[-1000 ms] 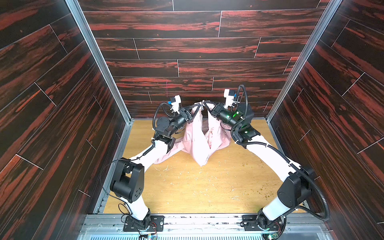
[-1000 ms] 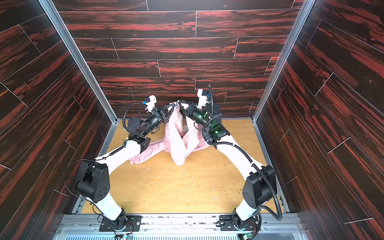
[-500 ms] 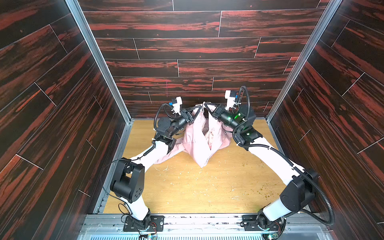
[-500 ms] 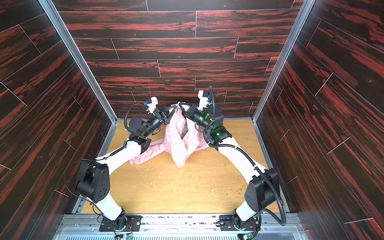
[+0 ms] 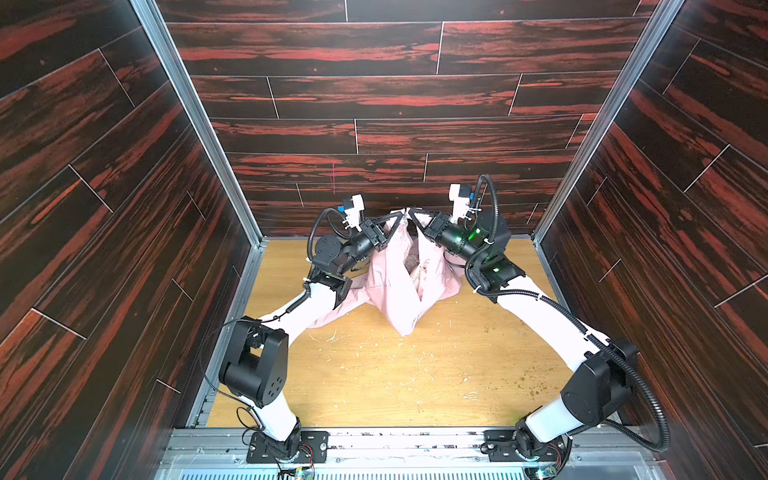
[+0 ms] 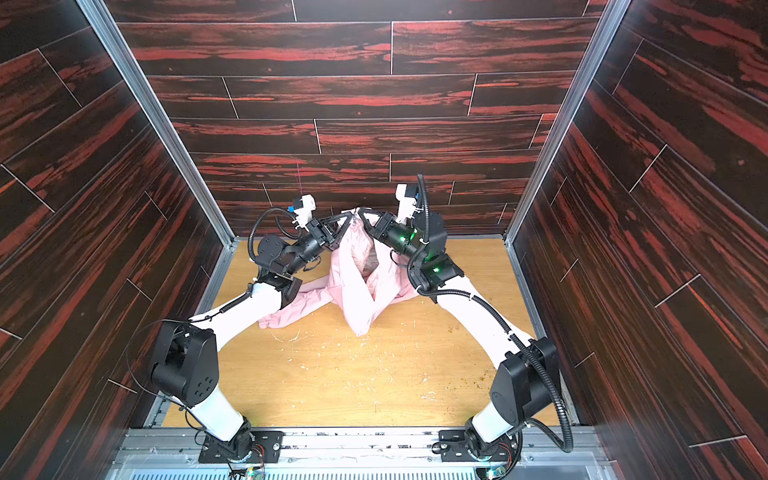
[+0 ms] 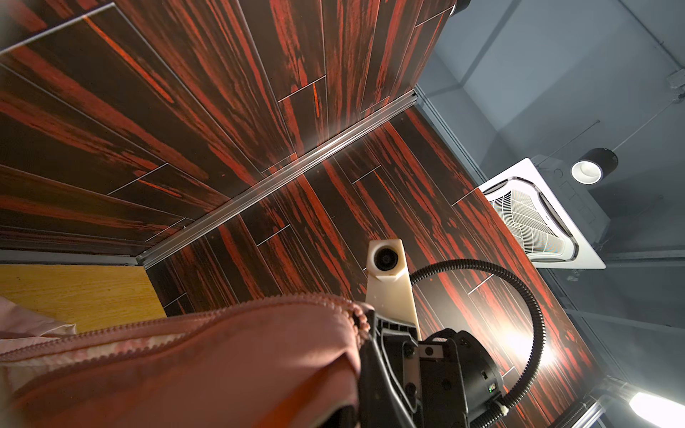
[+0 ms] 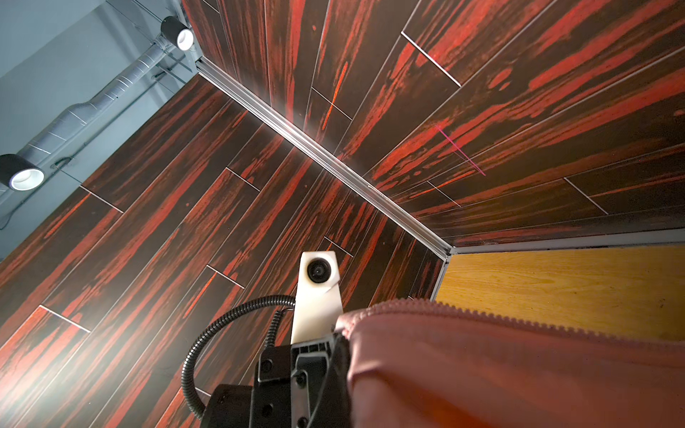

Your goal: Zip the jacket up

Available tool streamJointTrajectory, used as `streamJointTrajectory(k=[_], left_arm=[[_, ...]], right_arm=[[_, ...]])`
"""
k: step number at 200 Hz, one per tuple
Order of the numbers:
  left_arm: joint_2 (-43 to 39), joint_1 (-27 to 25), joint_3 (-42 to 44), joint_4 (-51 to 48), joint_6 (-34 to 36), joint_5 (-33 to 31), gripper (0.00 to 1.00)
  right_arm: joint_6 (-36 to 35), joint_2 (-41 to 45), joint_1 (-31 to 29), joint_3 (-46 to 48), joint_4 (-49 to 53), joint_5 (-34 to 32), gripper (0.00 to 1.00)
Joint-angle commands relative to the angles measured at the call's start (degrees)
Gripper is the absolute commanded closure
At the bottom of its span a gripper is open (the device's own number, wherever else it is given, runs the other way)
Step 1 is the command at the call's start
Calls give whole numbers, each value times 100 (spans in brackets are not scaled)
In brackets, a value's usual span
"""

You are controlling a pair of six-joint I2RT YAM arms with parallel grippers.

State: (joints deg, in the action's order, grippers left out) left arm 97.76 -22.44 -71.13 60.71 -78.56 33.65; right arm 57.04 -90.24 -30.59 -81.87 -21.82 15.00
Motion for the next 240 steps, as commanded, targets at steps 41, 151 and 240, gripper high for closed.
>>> streamJointTrajectory(k=[41, 151, 240], left_arm=[[-345, -4, 69, 213, 69, -94, 100], [-248, 0, 20, 345, 0, -204, 100], [-200, 123, -19, 539, -254, -296, 100]], right_arm=[[103, 432, -61, 200, -76, 222, 100], [211, 564, -156, 592, -103, 257, 100], [-49, 689, -180, 1020, 3, 196, 100]])
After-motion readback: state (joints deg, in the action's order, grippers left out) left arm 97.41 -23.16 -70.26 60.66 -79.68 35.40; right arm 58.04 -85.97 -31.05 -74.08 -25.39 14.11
